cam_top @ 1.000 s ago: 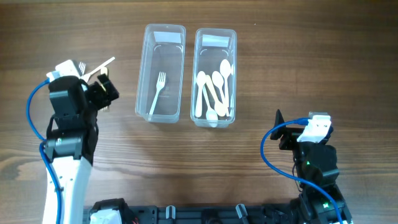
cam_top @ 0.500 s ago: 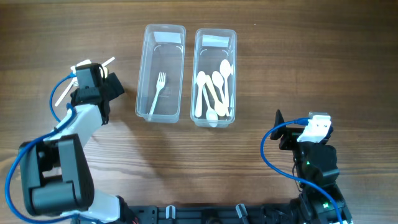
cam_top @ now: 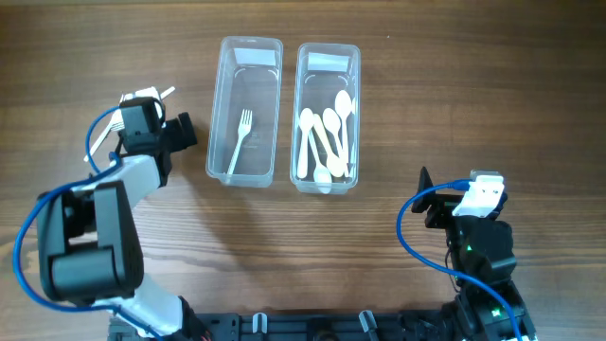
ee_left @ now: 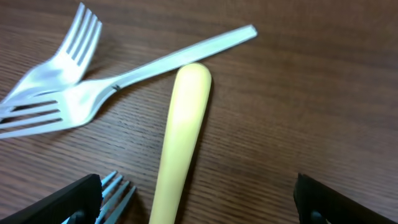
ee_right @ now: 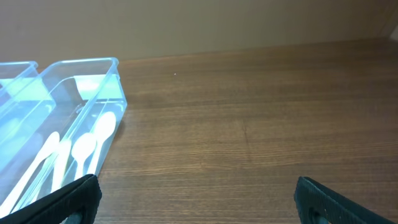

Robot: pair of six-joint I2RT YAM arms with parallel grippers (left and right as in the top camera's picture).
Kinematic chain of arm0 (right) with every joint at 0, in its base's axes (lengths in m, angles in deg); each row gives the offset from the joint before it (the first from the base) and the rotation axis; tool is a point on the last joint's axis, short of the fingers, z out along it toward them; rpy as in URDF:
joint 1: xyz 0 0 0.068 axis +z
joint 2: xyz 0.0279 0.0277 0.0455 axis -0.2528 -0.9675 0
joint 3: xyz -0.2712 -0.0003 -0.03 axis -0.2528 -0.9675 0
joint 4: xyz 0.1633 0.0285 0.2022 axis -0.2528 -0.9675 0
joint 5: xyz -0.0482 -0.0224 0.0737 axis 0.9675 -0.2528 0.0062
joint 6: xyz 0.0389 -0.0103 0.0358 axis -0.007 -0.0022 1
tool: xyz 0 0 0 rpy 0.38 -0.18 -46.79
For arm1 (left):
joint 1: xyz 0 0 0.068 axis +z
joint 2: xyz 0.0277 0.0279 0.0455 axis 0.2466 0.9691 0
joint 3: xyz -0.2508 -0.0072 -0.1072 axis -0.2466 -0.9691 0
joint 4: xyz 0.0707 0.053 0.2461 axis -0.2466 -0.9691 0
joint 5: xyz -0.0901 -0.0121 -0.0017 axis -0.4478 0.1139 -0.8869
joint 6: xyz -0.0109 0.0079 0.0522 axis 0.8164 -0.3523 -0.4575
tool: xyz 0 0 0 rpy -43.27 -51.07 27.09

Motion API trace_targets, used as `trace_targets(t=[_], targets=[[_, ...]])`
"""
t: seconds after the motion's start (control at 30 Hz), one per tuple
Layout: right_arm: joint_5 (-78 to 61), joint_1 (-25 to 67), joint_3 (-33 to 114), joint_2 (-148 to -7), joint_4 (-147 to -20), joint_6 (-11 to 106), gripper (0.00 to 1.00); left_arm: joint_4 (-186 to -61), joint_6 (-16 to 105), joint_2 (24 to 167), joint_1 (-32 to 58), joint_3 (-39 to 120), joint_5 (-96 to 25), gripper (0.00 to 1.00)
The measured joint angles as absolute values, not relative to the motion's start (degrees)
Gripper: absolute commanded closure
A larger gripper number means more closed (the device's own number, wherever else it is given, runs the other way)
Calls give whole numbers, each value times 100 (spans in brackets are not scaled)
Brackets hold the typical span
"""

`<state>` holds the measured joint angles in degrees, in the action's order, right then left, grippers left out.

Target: Pack container

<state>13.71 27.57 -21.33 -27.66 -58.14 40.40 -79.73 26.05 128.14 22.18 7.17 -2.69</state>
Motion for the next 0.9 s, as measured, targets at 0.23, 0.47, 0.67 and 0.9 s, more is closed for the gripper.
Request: trace_targets(t=[0.23, 0.47, 0.67, 0.9], targets=[[1371, 2757, -2133, -2766, -5814, 4040, 0, -7904, 2433, 12987, 2218, 717, -302, 34], [1371, 2757, -2133, -2766, -5814, 4040, 0, -7954, 2411, 12993, 2218, 721, -350, 80], [1371, 2757, -2133, -2766, -5814, 4040, 0, -7984, 2393, 12991, 2218, 730, -188, 95], [1371, 2757, -2133, -2766, -5811, 4040, 0, -8253, 2385, 12110, 2218, 725, -15, 96]])
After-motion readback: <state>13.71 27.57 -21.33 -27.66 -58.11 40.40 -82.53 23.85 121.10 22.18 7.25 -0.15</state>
